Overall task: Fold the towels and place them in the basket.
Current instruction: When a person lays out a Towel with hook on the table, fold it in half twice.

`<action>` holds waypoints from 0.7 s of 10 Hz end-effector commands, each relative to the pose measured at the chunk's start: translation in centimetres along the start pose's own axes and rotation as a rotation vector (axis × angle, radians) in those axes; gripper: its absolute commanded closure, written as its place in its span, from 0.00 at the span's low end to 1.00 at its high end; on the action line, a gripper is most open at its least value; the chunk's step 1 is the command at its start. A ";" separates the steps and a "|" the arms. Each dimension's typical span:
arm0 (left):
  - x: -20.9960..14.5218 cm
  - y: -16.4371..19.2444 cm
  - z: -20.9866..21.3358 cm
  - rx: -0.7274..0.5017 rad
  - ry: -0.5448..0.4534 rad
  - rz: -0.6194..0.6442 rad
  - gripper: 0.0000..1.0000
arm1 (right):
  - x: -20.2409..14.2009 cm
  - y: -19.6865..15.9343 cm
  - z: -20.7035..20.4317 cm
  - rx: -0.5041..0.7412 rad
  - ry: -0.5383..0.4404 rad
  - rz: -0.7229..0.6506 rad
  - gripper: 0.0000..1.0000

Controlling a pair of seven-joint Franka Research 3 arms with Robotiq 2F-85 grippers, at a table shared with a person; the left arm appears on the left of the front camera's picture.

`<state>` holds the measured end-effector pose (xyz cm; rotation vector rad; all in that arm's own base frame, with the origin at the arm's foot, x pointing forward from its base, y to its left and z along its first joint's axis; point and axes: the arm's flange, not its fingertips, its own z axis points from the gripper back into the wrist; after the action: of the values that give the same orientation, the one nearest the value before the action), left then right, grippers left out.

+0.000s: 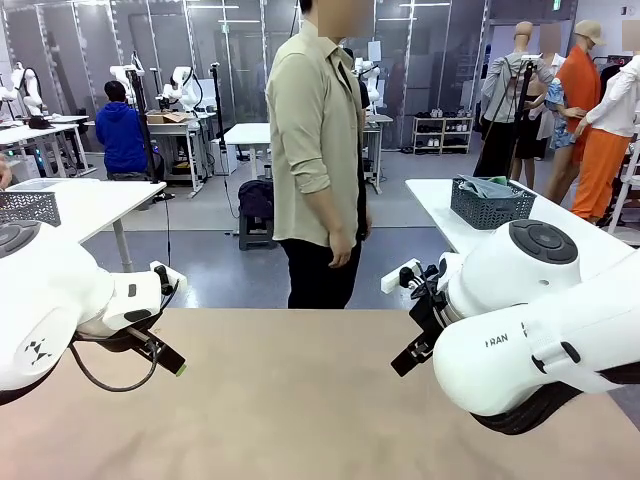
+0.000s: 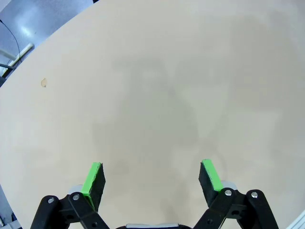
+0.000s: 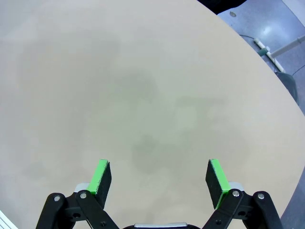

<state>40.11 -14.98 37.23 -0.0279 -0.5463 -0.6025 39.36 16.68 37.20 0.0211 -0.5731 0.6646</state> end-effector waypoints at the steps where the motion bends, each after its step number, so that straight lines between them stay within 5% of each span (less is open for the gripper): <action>1: -0.1 -0.3 0.3 -0.039 0.014 0.014 0.00 | -0.1 -0.3 0.6 0.009 0.003 -0.042 0.00; 7: 3.0 4.1 10.6 -0.233 -0.044 0.130 0.00 | 0.9 -5.1 13.2 0.075 -0.213 -0.256 0.00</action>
<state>39.25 -13.01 46.52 -0.2376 -0.5333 -0.5212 37.94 12.03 47.87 0.1705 -0.7281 0.4546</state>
